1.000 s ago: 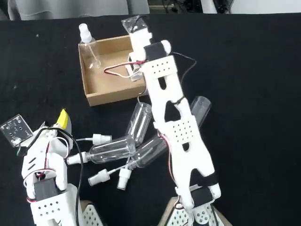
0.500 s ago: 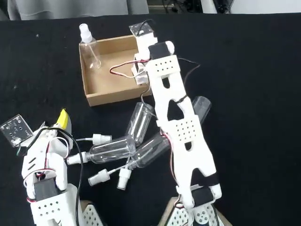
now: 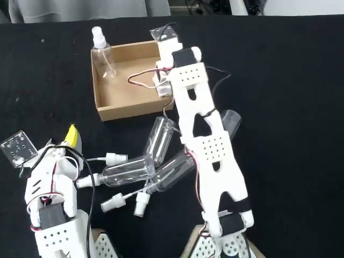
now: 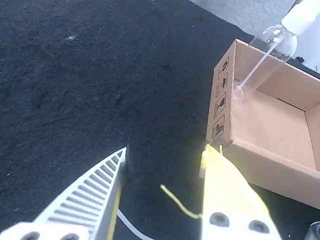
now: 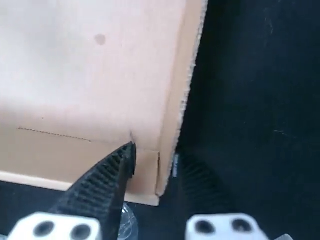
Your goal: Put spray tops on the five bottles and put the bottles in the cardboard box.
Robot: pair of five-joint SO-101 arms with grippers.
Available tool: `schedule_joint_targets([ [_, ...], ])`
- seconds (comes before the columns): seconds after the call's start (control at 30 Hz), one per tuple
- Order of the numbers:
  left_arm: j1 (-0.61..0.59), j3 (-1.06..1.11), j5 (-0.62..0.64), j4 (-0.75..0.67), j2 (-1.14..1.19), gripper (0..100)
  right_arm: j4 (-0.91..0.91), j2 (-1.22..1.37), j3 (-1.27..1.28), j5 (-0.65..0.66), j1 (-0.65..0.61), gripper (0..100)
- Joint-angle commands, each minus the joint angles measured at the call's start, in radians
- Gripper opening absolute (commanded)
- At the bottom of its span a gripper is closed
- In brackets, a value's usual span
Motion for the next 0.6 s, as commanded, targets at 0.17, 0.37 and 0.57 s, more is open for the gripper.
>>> schedule_joint_targets([
  [0.17, -0.007, -0.012, 0.008, -0.015, -0.009, 22, 0.034, -0.101, 0.042, 0.005, 0.12, 1.1],
  [0.37, -0.007, -0.012, 0.008, -0.015, -0.009, 22, 0.034, -0.101, 0.104, 0.055, 0.146, 1.1],
  [0.57, -0.005, -0.012, 0.008, -0.015, -0.009, 22, 0.034, -0.102, 0.105, 0.055, 0.172, 1.1],
])
